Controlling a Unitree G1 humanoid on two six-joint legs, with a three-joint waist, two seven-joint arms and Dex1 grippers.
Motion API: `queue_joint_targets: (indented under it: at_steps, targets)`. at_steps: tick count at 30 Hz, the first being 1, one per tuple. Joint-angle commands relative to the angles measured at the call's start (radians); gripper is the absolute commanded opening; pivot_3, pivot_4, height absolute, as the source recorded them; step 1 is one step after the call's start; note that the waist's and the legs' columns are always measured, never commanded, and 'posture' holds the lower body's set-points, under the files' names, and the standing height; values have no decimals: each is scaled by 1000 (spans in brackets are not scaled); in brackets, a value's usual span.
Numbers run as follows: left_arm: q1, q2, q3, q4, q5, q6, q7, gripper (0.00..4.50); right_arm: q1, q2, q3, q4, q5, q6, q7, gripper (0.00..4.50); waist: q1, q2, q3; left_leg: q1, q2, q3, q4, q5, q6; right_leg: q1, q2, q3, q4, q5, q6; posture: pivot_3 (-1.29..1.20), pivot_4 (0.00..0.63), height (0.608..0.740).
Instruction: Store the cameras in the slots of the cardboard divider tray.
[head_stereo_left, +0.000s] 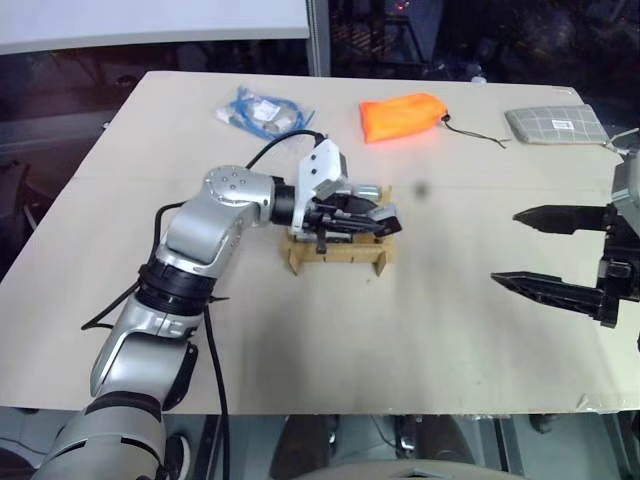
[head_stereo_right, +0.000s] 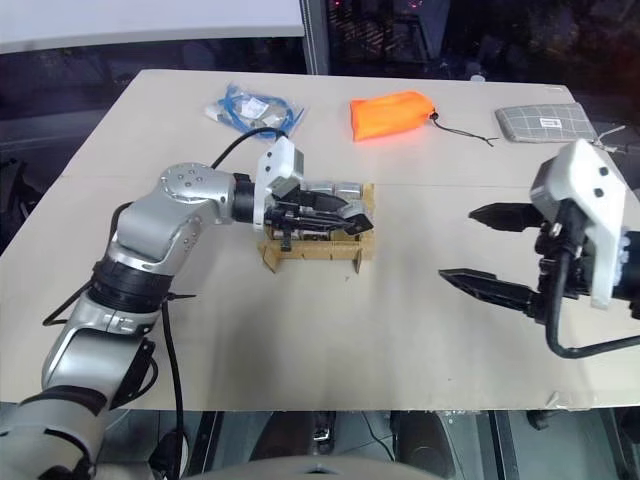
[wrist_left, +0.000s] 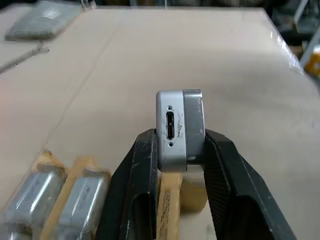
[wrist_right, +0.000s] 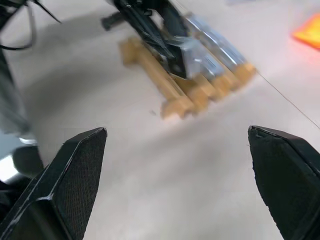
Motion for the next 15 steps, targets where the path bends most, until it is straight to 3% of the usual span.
queue_joint_targets:
  at_steps: [1,15]
  targets:
    - [-15,-12,-7,14,39,-51,-23,926,4,-27,-47,2,8,-35,3,4482,0,0,0,0,0,0,0,0,0,0,0,0,0,0,0,0,150,740]
    - [-102,-24,-32,212,212,-251,-99,926,59,-8,-13,-41,50,-126,-61,4482,1,0,0,-1,0,-1,1,0,0,0,0,-1,0,0,0,0,150,740]
